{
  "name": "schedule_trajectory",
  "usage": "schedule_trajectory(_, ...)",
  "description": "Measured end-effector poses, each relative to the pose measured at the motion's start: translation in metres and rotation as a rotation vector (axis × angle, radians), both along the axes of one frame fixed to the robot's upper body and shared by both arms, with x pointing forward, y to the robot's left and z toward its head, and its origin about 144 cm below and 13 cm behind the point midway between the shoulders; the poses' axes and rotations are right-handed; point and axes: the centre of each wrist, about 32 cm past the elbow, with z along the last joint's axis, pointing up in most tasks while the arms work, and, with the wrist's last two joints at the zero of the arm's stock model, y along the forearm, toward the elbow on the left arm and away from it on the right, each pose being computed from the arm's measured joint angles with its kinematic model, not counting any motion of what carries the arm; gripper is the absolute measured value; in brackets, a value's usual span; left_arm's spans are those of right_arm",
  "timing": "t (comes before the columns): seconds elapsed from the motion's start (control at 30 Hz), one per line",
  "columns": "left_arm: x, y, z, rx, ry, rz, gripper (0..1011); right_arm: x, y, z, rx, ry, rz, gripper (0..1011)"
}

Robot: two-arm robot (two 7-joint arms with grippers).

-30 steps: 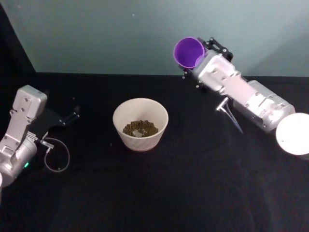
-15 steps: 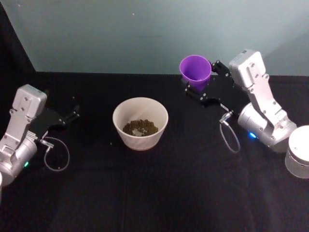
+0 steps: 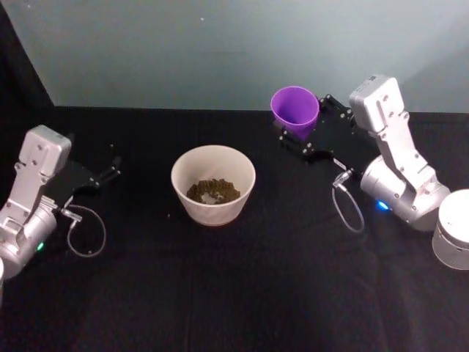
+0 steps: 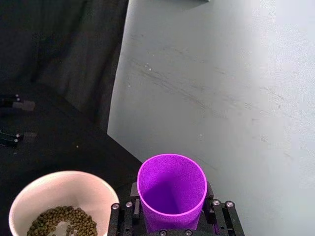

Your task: Pick up the cup and pour the mung beans from the cup into the bowl.

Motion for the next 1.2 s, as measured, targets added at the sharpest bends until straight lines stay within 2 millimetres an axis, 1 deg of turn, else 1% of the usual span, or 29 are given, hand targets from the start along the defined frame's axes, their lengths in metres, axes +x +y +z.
schedule_trajectory(0.4, 0.000, 0.000, 0.000, 0.000, 0.000, 0.000, 1000, 0.000, 0.000, -0.002, 0.008, 0.000, -0.001, 726)
schedule_trajectory(0.53, 0.000, 0.000, 0.000, 0.000, 0.000, 0.000, 1000, 0.004, -0.003, -0.014, 0.083, 0.042, 0.006, 726)
schedule_trajectory(0.57, 0.000, 0.000, 0.000, 0.000, 0.000, 0.000, 1000, 0.004, -0.003, -0.014, 0.083, 0.042, 0.006, 726)
schedule_trajectory(0.67, 0.000, 0.000, 0.000, 0.000, 0.000, 0.000, 1000, 0.008, -0.007, -0.026, 0.139, 0.092, 0.010, 726)
schedule_trajectory(0.9, 0.000, 0.000, 0.000, 0.000, 0.000, 0.000, 1000, 0.015, -0.016, -0.045, 0.219, 0.179, 0.020, 726)
schedule_trajectory(1.03, 0.000, 0.000, 0.000, 0.000, 0.000, 0.000, 1000, 0.021, -0.022, -0.061, 0.281, 0.235, 0.034, 726)
schedule_trajectory(1.2, 0.000, 0.000, 0.000, 0.000, 0.000, 0.000, 1000, 0.025, -0.024, -0.074, 0.304, 0.267, 0.042, 726)
